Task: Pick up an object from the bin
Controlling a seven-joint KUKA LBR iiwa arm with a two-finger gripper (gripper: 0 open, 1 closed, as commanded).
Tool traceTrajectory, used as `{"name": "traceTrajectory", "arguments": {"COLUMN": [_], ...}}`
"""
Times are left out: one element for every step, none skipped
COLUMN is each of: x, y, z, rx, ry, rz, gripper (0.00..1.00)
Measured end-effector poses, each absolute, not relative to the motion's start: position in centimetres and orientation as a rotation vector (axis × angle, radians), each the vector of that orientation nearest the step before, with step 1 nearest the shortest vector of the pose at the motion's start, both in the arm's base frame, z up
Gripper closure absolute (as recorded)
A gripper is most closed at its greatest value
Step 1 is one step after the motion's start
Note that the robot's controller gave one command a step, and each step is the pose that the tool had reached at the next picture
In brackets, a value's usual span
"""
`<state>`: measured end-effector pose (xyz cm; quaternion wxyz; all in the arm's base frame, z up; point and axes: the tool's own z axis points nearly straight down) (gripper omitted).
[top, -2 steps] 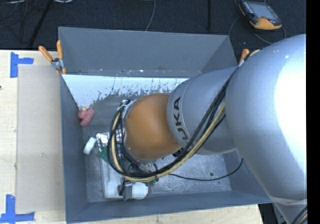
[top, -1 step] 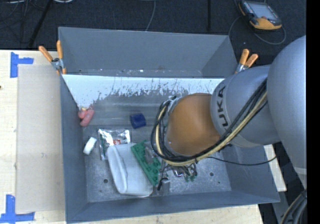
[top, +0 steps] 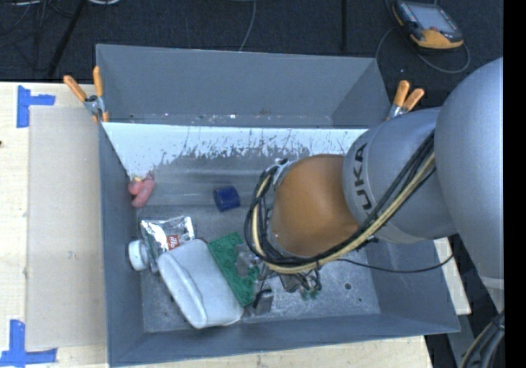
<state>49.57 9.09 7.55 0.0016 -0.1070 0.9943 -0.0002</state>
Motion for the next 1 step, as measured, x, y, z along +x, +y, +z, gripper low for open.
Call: {"name": "traceTrajectory", "arguments": {"x": [49.52], "y": [7.42], "z": [20.66], "rx": [-0.404], "ry": [3.109], "rz": [0.000], "gripper": [1.00]}}
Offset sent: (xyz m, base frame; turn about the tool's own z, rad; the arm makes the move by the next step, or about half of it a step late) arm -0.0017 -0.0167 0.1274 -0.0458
